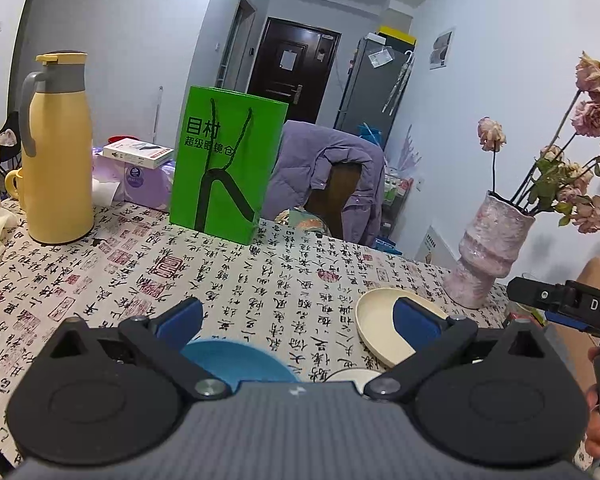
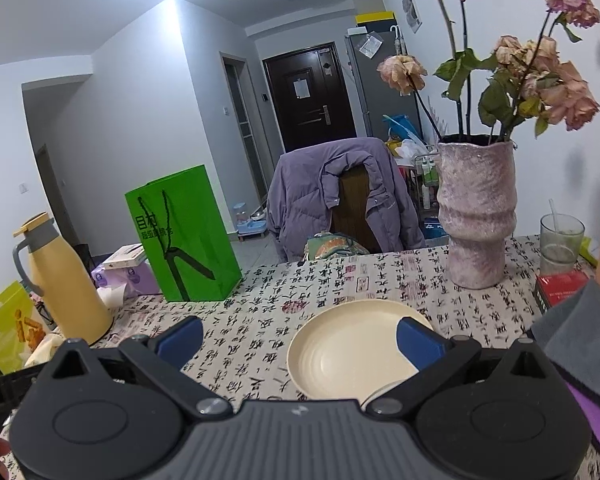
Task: Organize plates and bowls
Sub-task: 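Move both open grippers toward the cream plate beside the pink vase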
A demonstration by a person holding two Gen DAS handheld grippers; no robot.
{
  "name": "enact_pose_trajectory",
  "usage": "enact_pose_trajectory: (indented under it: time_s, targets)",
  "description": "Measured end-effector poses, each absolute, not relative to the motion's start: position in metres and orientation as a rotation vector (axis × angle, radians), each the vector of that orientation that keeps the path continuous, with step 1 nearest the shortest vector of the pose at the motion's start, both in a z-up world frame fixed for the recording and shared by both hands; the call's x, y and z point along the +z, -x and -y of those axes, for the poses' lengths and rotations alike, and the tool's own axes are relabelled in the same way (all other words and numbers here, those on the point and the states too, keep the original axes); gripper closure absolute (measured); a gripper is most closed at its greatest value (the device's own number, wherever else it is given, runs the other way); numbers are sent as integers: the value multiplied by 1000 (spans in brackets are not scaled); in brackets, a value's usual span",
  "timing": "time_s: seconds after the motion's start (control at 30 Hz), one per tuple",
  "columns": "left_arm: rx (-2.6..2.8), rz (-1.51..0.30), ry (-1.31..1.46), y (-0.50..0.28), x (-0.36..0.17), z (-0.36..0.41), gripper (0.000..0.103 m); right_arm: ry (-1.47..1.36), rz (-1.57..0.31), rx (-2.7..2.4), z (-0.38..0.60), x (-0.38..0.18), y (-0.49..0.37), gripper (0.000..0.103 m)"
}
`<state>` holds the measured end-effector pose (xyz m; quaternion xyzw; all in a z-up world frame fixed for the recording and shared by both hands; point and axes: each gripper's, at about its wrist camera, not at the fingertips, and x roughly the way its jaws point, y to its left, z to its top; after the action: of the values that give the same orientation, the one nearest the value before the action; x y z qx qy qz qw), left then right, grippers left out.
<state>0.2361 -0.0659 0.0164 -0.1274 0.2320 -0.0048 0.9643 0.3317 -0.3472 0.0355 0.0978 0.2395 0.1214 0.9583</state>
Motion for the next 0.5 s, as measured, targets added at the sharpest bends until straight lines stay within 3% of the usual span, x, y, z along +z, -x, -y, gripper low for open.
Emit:
enact_pose_trajectory:
  time_s: [0.5]
  targets:
    - [65, -520, 247, -293, 0, 98, 0, -225, -514, 260, 376, 16, -401, 0]
